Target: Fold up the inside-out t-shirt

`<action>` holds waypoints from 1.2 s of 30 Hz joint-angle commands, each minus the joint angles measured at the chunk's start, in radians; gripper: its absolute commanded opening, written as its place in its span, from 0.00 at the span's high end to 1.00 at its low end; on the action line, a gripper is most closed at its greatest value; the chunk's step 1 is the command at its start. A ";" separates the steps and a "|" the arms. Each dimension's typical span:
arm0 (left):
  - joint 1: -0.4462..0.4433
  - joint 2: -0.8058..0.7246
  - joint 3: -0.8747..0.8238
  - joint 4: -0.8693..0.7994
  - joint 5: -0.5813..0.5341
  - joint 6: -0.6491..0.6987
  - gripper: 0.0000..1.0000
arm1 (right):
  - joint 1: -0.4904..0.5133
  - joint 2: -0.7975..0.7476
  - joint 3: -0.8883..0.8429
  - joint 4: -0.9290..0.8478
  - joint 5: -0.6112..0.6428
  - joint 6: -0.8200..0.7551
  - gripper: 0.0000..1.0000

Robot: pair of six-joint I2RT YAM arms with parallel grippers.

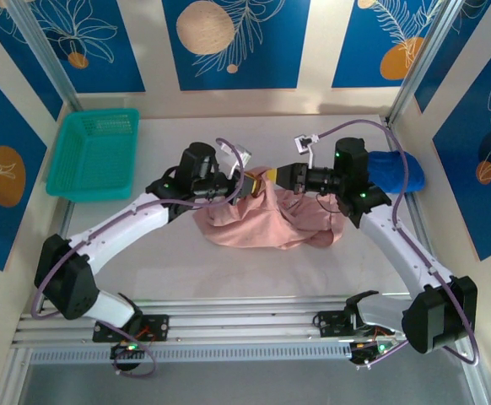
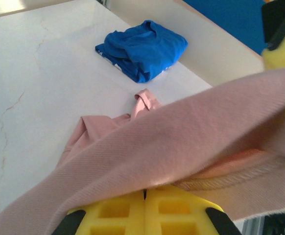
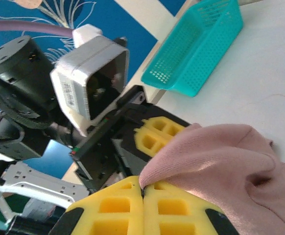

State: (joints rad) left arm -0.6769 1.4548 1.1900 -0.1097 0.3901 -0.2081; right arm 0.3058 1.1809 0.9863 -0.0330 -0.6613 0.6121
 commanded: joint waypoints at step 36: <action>0.040 -0.230 -0.061 0.026 -0.005 -0.234 1.00 | 0.251 -0.122 -0.153 -0.018 0.449 -0.232 0.54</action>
State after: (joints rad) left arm -0.6453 1.2388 1.1236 -0.0910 0.3912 -0.4370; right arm 0.5449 1.0523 0.8440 -0.1844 -0.2379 0.3573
